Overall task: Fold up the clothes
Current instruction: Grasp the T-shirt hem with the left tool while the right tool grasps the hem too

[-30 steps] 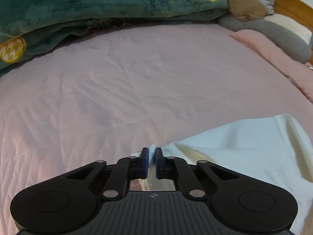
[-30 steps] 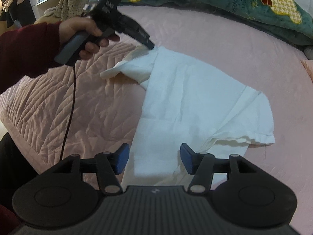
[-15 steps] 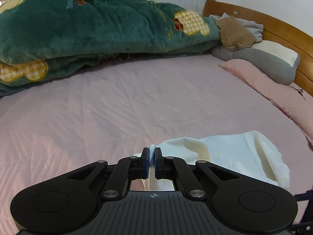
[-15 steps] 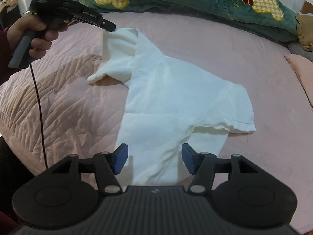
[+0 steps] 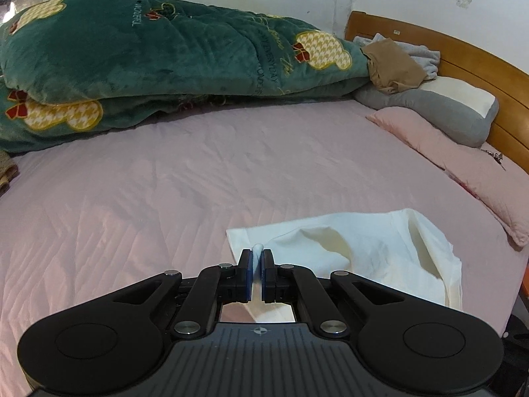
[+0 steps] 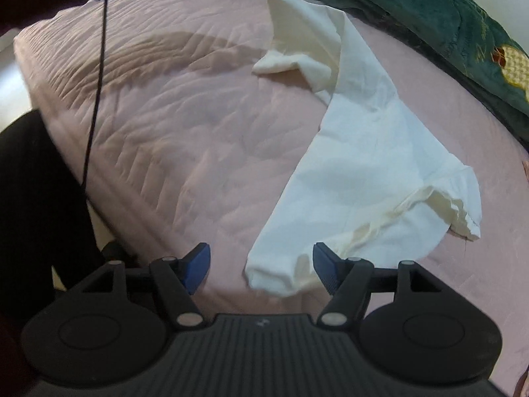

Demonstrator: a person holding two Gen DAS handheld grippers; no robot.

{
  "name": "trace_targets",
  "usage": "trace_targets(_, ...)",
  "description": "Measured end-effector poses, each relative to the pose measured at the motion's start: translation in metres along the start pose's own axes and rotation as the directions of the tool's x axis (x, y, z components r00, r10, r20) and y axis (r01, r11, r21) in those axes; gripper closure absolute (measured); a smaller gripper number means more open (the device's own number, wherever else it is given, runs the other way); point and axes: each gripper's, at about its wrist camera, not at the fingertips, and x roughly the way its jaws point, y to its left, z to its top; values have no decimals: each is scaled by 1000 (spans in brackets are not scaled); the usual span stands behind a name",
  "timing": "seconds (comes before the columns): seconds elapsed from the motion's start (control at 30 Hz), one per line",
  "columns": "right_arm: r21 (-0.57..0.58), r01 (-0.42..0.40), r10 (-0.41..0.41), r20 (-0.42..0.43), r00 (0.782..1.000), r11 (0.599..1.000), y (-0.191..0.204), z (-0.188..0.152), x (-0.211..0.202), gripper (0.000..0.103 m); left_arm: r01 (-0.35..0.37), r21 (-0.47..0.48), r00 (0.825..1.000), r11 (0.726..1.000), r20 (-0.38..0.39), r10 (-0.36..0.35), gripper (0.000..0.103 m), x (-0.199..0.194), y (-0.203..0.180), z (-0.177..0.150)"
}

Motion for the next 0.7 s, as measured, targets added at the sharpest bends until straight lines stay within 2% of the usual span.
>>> trace_targets(0.1,-40,-5,4,-15,1000,999,1,-7,2,41,-3,-4,1000,1000,3,3,98,-5,-2,-3)
trace_targets(0.23,-72,-2,0,-28,1000,997,-2,-11,6,65,-8,2,1000,1000,7,8,98,-11,-6,-3)
trace_targets(0.3,-72,-12,11,-25,1000,997,-7,-11,6,66,-11,7,1000,1000,6,11,98,-12,-7,-2)
trace_targets(0.47,-188,-10,1,-44,999,982,-2,-10,10,66,-13,10,1000,1000,-1,13,98,-12,-9,-1)
trace_targets(0.5,-193,-32,23,-49,999,981,-4,-8,10,73,-13,11,1000,1000,-2,13,98,-12,-10,0)
trace_targets(0.53,-191,-58,49,-50,998,980,-7,-7,11,92,-13,12,1000,1000,-2,13,98,-12,-11,0)
trace_targets(0.57,-192,-66,58,-50,997,979,-9,-8,10,97,-13,12,1000,1000,-3,13,98,-12,-11,0)
trace_targets(0.7,-161,-85,80,-34,996,983,-18,-9,1,98,-15,8,1000,1000,2,15,98,-17,-11,1)
